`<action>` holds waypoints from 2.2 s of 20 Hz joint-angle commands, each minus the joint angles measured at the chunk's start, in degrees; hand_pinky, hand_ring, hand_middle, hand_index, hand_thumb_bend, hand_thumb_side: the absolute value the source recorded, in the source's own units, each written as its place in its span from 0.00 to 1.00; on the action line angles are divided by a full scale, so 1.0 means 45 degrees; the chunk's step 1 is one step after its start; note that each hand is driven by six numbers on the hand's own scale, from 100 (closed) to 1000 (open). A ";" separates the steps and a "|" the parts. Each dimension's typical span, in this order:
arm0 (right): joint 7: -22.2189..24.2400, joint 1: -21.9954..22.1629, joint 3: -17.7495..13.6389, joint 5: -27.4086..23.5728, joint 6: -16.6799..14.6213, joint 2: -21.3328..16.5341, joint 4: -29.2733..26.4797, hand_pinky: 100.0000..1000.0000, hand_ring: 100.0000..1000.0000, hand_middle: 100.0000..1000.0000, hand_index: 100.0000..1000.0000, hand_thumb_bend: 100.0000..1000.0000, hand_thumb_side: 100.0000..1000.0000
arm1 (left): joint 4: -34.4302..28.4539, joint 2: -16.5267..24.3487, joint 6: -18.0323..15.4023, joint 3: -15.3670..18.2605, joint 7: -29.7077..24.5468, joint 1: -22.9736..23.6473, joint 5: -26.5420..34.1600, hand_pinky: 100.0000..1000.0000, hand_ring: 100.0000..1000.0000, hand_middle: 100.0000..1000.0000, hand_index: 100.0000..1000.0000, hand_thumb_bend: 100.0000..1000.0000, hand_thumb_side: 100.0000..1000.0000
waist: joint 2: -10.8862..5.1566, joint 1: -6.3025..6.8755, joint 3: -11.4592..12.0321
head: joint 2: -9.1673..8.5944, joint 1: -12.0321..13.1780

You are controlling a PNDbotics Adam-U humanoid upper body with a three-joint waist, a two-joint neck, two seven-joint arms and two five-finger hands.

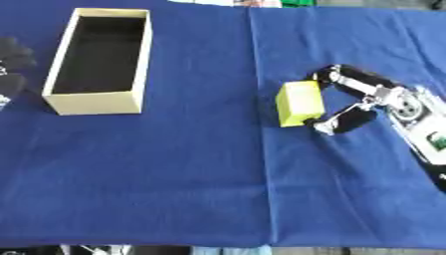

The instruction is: Pick up objects on the table and place them in the box.

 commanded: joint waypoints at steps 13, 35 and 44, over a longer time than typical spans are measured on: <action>-0.0076 -0.2500 -0.0042 0.0067 0.0160 -0.0838 -0.0978 0.79 0.69 0.32 0.55 0.06 0.00 | -0.0185 0.0313 0.0004 -0.0054 -0.0118 -0.0117 0.0028 0.57 0.83 0.78 0.92 0.51 0.51 | -0.0292 -0.0041 0.0132 | 0.0095 -0.0033; -0.0058 -0.8158 0.0309 0.3747 -0.1043 0.3741 0.4363 0.79 0.69 0.34 0.58 0.02 0.00 | -0.0142 0.0080 -0.0081 -0.0546 -0.0736 -0.0383 0.0090 0.57 0.83 0.77 0.91 0.51 0.51 | -0.0339 -0.0111 0.1477 | 0.0017 -0.0975; -0.1134 -0.8907 0.0300 0.5906 -0.1567 0.5326 0.5744 0.80 0.70 0.41 0.65 0.00 0.00 | -0.0130 -0.0086 -0.0133 -0.0760 -0.1071 -0.0561 0.0194 0.57 0.81 0.75 0.90 0.51 0.51 | -0.0243 -0.0104 0.1997 | -0.0116 -0.1530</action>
